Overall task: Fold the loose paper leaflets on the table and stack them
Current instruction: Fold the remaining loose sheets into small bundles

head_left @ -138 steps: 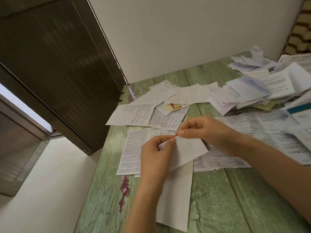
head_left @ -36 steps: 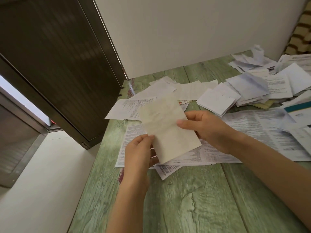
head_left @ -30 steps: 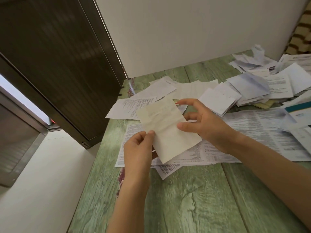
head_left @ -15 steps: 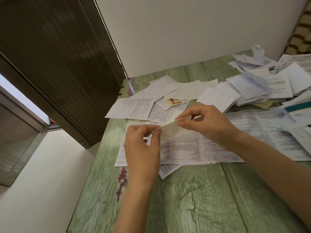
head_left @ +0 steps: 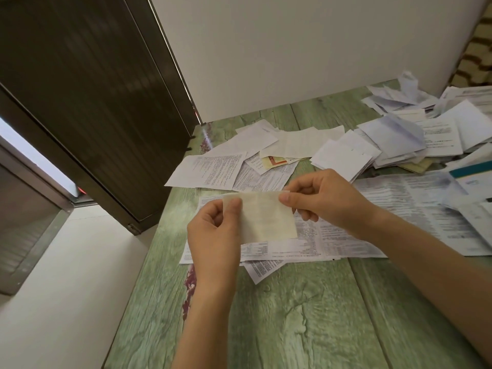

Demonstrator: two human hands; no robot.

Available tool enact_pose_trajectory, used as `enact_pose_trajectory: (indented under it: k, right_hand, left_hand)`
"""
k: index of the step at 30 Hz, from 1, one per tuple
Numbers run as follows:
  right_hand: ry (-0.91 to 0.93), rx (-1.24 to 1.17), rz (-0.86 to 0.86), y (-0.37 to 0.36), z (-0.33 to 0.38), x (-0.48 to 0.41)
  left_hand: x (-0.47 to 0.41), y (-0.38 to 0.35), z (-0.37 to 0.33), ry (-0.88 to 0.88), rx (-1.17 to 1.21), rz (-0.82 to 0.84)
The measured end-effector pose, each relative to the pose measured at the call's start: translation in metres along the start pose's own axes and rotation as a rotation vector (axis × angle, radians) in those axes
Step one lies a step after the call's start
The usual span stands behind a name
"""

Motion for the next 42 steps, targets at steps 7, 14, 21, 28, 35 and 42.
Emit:
enact_pose_trajectory:
  k: [7,14,21,28,35,42]
  right_hand:
    - [0.137,0.119,-0.639,0.07,0.008,0.009]
    - [-0.004,0.821,-0.876,0.104,0.007,0.019]
    - [-0.149,0.894,-0.755,0.1,-0.005,0.013]
    - [0.099,0.816,-0.816,0.088,0.013,0.016]
    - [0.462,0.825,-0.44,0.013,0.023,0.008]
    - [0.296,1.033,0.009,-0.022,-0.008,-0.011]
  left_hand:
    - [-0.002,0.001,0.001,0.008,-0.083,0.022]
    - [0.003,-0.009,0.001,-0.029,-0.195,0.075]
    - [0.003,-0.01,-0.004,-0.125,-0.351,0.051]
    - [0.0,-0.007,-0.002,-0.149,-0.405,0.041]
    - [0.0,-0.011,-0.003,-0.148,-0.424,0.065]
    - [0.0,-0.012,-0.004,-0.134,-0.419,0.055]
Point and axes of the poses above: each hand's wrist, its own x-axis away from the middle knuckle, its own y-axis out of the back of the hand, z = x × y, the point moved 8 cm from there along -x, towards the middle knuckle, and after that the axes turned 1 degree about z, right-handed, at the moved point
